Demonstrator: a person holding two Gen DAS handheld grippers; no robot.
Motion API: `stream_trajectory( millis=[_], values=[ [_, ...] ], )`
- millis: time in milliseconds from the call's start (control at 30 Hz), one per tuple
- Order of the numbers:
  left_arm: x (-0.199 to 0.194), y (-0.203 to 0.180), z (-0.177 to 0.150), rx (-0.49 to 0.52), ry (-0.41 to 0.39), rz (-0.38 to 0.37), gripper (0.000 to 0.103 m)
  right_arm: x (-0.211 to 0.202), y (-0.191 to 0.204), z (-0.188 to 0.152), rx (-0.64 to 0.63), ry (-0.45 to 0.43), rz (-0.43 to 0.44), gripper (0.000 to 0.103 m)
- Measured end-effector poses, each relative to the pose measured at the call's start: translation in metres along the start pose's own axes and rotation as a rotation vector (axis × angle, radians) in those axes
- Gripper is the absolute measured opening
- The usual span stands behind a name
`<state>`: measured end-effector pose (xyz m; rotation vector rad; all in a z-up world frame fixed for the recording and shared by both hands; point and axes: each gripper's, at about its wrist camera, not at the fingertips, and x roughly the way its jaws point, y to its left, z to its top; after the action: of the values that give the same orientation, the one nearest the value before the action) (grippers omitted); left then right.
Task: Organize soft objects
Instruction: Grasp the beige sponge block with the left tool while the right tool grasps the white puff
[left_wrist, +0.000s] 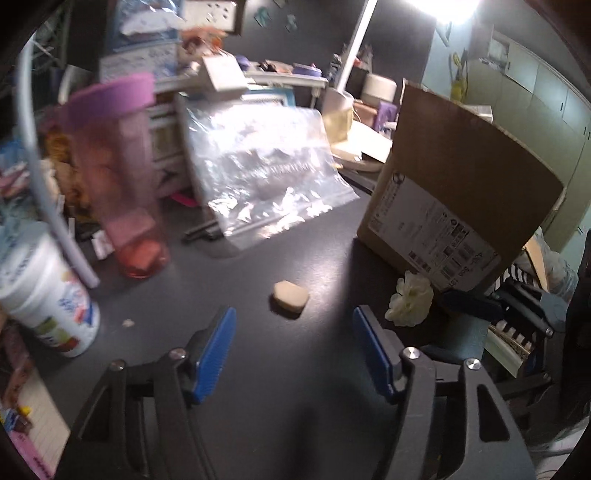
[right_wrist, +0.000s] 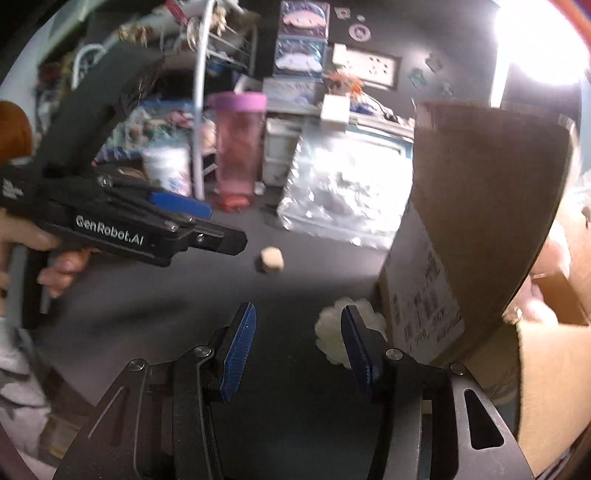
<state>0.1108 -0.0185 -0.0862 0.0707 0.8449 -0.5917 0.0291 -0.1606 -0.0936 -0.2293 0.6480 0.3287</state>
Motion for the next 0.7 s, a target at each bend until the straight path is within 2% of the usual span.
stream_trajectory(
  millis=[133,267,400,533,700],
  values=[
    [0.025,-0.004,0.007,0.022,0.051,-0.003,0.052,0.014,-0.001,-0.004,0.011,0.001,-0.064,0.044],
    [0.046,-0.003,0.012,0.022,0.087,-0.01,0.051,0.022,0.004,-0.006,-0.013,0.002,-0.115,0.042],
    [0.059,-0.005,0.013,0.039,0.113,0.0,0.045,0.028,0.003,-0.006,-0.013,0.003,-0.12,0.042],
    [0.065,-0.007,0.016,0.048,0.113,0.017,0.044,0.036,0.0,-0.001,-0.002,0.023,-0.097,0.042],
    [0.07,-0.005,0.021,0.041,0.112,0.022,0.043,0.034,0.002,0.006,-0.035,0.003,-0.11,0.042]
  ],
)
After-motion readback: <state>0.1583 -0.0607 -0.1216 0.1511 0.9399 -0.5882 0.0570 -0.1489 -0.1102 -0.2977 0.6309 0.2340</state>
